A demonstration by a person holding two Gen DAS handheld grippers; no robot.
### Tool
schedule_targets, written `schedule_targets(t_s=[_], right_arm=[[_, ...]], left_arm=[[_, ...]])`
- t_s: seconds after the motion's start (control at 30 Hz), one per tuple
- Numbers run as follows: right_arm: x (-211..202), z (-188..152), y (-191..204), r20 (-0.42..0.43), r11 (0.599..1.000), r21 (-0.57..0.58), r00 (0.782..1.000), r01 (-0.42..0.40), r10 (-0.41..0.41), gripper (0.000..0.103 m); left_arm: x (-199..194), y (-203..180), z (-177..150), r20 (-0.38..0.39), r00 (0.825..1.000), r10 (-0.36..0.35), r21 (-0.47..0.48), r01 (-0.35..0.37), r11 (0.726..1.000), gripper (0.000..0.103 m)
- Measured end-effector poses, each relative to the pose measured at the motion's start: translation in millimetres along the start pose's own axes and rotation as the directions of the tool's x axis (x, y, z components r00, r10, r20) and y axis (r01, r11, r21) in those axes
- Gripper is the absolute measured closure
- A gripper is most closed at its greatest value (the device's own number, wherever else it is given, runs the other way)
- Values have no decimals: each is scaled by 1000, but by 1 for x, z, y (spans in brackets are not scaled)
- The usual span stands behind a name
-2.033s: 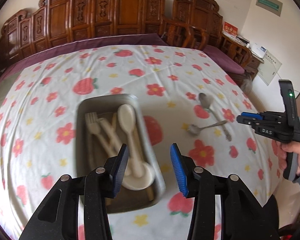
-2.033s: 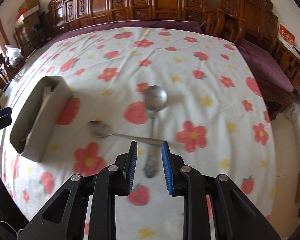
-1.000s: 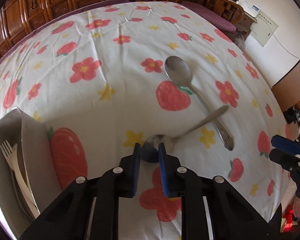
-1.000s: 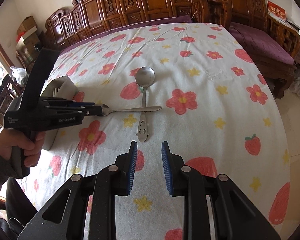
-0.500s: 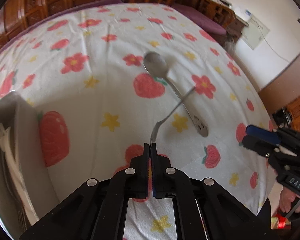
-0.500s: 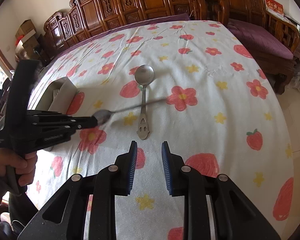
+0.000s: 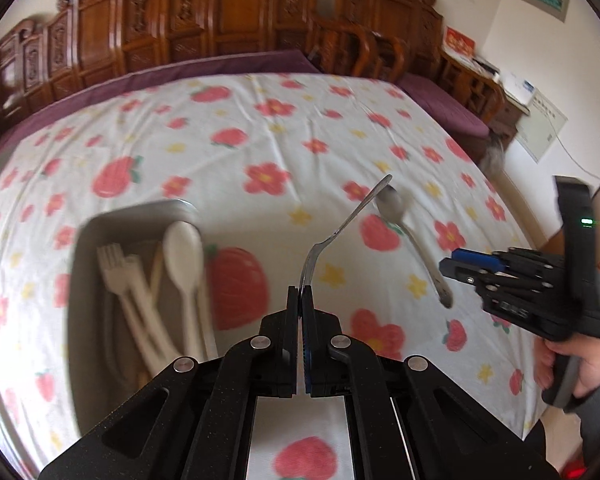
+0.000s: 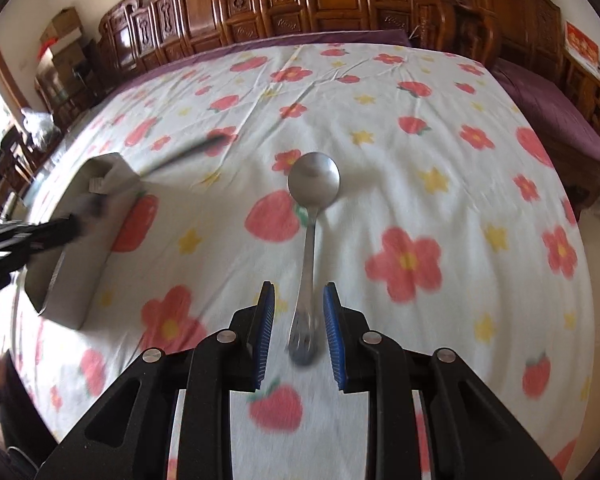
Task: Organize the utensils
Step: 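Grasp the large metal spoon with the right tool while the left lifts its spoon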
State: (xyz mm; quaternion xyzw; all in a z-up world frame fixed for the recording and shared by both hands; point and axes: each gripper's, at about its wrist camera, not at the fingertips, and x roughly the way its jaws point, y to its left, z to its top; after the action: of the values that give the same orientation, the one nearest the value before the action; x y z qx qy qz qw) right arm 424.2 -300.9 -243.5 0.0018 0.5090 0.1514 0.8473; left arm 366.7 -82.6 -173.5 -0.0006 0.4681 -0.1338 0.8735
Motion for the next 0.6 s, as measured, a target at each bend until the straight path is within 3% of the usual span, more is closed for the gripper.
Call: schedule_targets(t_s=[0.17, 0.5, 0.6], right_arm=[[23, 20, 4, -39, 999, -38, 999, 31, -33, 76], [44, 35, 8, -92, 994, -80, 992, 78, -85, 77], [45, 38, 8, -97, 991, -76, 988, 114, -121, 91]], left_arm=[[-20, 30, 0, 43, 998, 47, -53, -45, 998, 102], [-34, 66, -7, 55, 995, 88, -111, -82, 990, 102], [-38, 68, -9, 63, 994, 92, -115, -84, 990, 102]])
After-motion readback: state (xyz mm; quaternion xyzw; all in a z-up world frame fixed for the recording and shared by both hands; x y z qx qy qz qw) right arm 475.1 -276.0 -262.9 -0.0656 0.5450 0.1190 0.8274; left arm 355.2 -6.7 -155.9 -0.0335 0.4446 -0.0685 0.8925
